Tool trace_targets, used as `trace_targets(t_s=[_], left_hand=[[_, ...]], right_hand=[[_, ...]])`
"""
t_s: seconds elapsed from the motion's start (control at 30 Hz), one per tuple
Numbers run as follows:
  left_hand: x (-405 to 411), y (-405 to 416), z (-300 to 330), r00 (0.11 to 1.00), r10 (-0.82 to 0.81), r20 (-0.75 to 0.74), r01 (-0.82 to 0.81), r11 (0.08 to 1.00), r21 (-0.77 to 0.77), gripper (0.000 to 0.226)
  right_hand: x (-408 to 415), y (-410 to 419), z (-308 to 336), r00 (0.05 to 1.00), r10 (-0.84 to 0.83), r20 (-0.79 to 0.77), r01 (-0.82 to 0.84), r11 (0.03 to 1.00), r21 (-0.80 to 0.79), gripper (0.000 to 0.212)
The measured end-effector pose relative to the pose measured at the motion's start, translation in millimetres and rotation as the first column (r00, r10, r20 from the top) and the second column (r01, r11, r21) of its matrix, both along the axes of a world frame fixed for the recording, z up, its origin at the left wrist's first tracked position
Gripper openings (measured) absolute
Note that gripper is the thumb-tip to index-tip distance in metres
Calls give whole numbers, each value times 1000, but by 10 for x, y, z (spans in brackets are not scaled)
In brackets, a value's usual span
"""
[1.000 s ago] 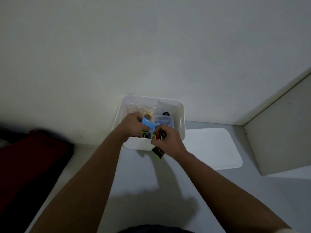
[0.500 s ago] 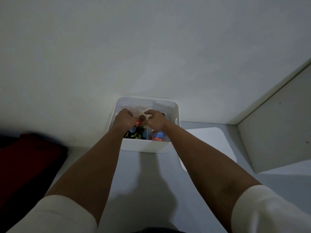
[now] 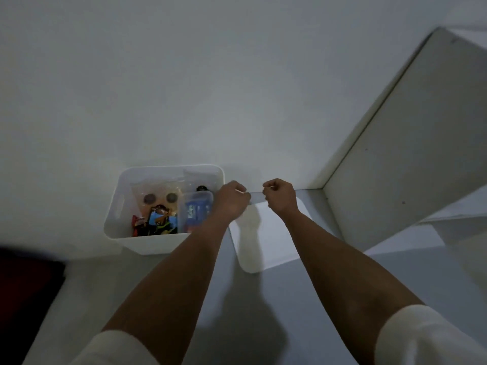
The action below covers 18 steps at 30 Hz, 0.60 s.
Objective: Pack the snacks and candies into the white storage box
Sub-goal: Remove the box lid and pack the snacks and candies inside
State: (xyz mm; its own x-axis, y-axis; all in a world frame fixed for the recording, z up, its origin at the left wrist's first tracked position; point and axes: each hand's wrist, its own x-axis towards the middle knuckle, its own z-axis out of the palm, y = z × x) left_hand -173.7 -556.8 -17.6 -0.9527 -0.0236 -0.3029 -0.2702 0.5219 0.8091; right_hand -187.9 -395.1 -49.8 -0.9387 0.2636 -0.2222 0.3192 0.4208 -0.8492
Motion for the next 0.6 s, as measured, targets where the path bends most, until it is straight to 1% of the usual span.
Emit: trace_targets(t_s=[0.1,0.17,0.2,0.27,0.3,0.37,0.4,0.5,0.53,0.6], left_hand=[[136,516,-288,993,-93,78,97,994,-46,25],[262,709,-577,977,-107,186,117,992,-43,36],[321,762,-723,963,-91,252,105,993,-45,45],[417,814,-1021,927,-13,375,51,994,-92,65],[461,830,-1169,905,43,423,17,990,-137,71],[555,849,-1370,873,146,465,-47,975,-218,77],[594,855,-1454,856,187,482,-82,970,-230,80],[647,883,-1681,823,257,506,-204,966,-159,97],[647,910,-1718,816,277,507,-232,961,-152,99],[633,973,-1737,808,320,495,-274,948,-165,95]], right_hand=[[59,520,-182,995,-6,95,-3,995,97,17],[78,828,-353,985,11,172,-36,989,141,19],[85,966,-457,975,27,219,-63,985,161,24],[105,1208,-682,946,56,320,-121,974,189,40],[119,1310,-790,930,65,362,-146,968,202,49],[151,1486,-996,898,63,435,-179,956,233,64],[164,1562,-1105,880,55,471,-191,950,247,71],[213,1687,-1374,807,59,588,-250,936,249,77],[234,1697,-1427,795,55,604,-257,933,253,76],[285,1704,-1500,802,26,597,-247,924,292,76]])
